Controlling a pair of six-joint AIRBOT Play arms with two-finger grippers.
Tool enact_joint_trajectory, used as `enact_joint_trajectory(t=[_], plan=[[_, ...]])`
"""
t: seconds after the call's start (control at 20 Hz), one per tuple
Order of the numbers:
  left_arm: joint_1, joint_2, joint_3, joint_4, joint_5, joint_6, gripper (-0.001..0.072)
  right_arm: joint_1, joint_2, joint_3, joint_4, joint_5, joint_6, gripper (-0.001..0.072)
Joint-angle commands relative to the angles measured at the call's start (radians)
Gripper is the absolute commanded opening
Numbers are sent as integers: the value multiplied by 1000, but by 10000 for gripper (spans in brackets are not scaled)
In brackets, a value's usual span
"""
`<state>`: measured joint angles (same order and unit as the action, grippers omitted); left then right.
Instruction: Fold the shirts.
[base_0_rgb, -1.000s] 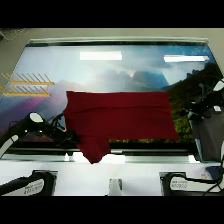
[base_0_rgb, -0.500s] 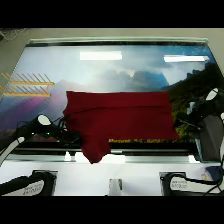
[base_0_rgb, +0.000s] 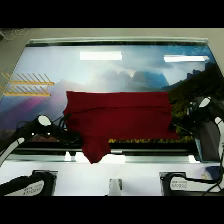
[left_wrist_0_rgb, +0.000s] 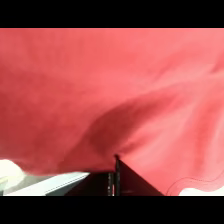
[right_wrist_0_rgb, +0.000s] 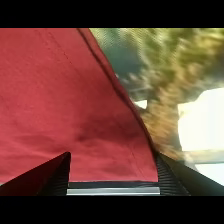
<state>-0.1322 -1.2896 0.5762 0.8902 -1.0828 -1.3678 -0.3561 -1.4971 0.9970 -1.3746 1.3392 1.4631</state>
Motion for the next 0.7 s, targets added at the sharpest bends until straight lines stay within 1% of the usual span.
enact_joint_trajectory(t=[0.0, 0.05, 0.1, 0.2, 0.25, 0.3, 0.35, 0.5, 0.55, 0.65], plan=[[1, 24, 3, -1, -9, 14, 33, 0, -17, -9, 27, -10, 0, 595], [1, 32, 3, -1, -9, 14, 33, 0, -24, -11, 37, -7, 0, 616], [1, 39, 3, -1, -9, 14, 33, 0, -32, -13, 49, -5, 0, 615], [1, 53, 3, -1, -9, 19, 33, 0, -37, -23, 83, -5, -2, 576], [1, 62, 3, 0, -9, 25, 33, 0, -37, -25, 98, -4, -2, 409], [3, 72, 4, 0, -9, 25, 33, 0, -37, -24, 105, 0, -2, 163], [6, 85, 12, 3, -12, 26, 33, -1, -34, -19, 105, 12, -7, 31], [49, 122, 111, 14, -68, 40, 33, 0, 5, 35, 105, 29, -56, 29], [69, 125, 165, 14, -98, 40, 33, 0, 21, 76, 105, 30, -56, 29], [103, 119, 280, 14, -130, 45, 33, 20, 33, 175, 97, 3, -10, 29]])
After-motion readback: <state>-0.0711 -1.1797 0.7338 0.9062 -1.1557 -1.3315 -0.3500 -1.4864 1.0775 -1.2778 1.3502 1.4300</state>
